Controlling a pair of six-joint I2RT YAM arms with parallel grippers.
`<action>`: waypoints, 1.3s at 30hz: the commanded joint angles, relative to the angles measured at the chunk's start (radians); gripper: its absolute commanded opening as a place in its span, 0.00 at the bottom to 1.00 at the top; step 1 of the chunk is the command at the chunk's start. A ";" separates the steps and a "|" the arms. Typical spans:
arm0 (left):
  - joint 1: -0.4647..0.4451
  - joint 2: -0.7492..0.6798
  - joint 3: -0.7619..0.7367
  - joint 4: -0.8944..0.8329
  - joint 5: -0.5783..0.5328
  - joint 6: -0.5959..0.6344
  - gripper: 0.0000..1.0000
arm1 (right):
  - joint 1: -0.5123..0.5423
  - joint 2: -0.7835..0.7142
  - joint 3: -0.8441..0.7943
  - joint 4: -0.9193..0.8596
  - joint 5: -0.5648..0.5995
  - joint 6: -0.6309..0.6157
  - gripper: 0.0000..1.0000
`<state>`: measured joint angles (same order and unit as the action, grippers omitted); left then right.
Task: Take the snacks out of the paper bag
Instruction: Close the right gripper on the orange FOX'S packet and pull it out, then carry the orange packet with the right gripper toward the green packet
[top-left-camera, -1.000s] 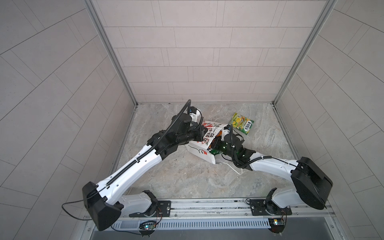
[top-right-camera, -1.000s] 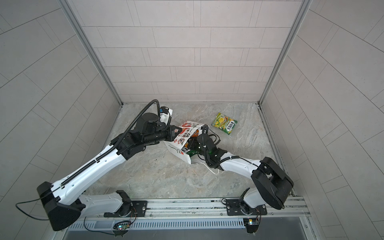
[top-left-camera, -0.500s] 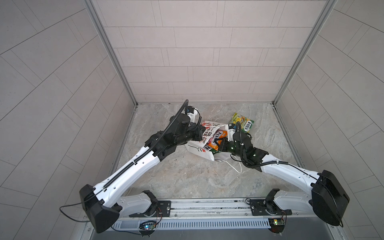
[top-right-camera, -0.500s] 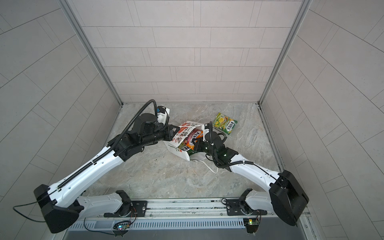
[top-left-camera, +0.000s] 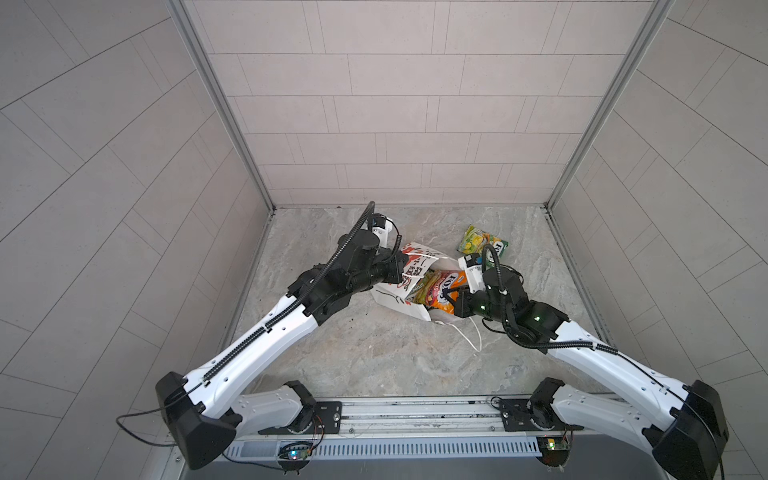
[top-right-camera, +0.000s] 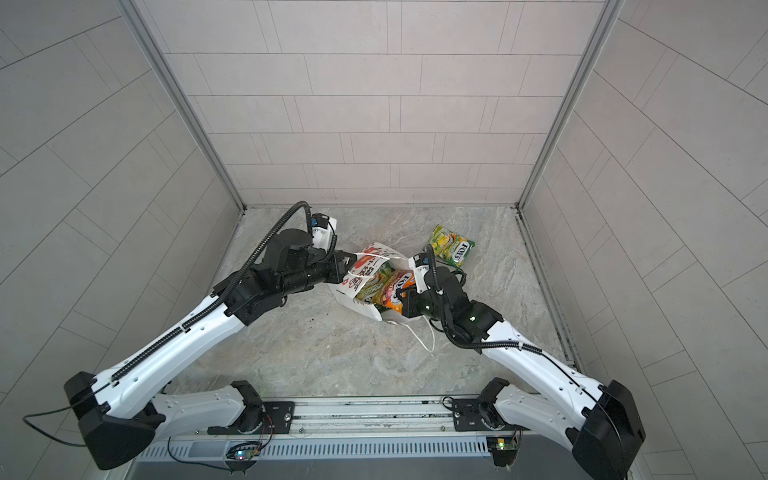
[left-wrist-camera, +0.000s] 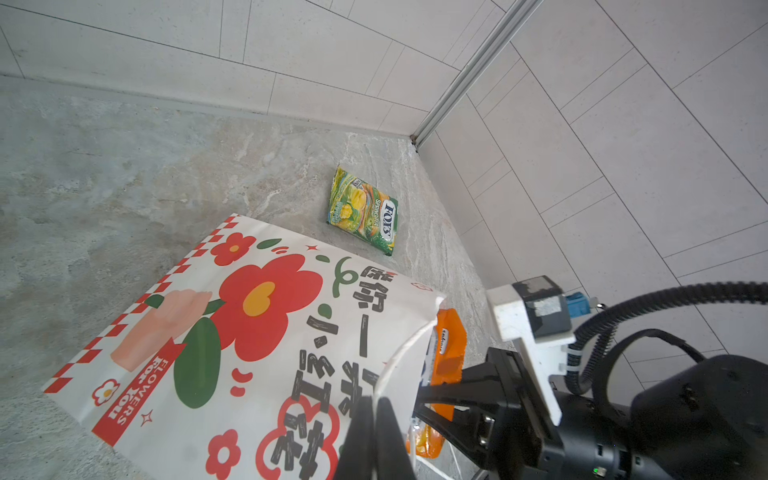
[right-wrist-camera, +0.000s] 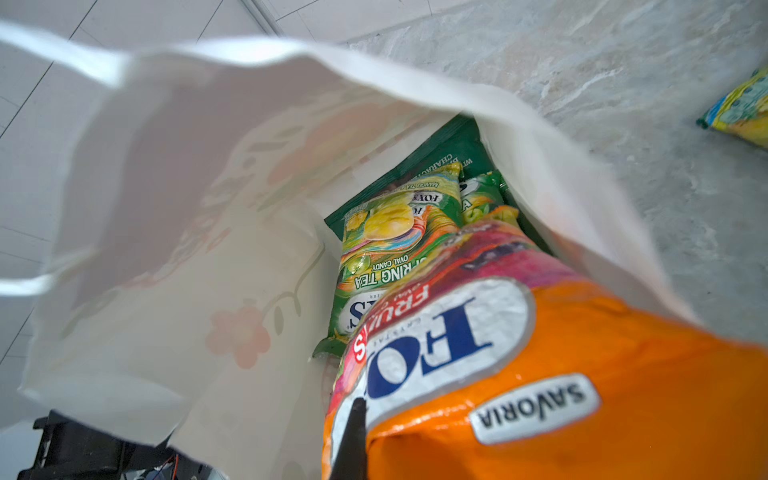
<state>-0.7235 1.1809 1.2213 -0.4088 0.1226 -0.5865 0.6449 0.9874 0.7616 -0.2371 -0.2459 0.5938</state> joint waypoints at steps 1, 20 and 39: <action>-0.003 -0.024 -0.014 0.004 -0.025 0.007 0.00 | -0.006 -0.061 0.070 -0.099 -0.021 -0.090 0.00; -0.001 -0.044 -0.043 0.017 -0.026 -0.002 0.00 | -0.007 -0.268 0.322 -0.322 0.004 -0.204 0.00; -0.003 -0.036 -0.040 0.025 -0.006 0.004 0.00 | -0.037 -0.268 0.422 -0.446 0.449 -0.331 0.00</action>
<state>-0.7235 1.1587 1.1862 -0.3977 0.1192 -0.5873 0.6239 0.6933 1.1584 -0.6693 0.0715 0.3187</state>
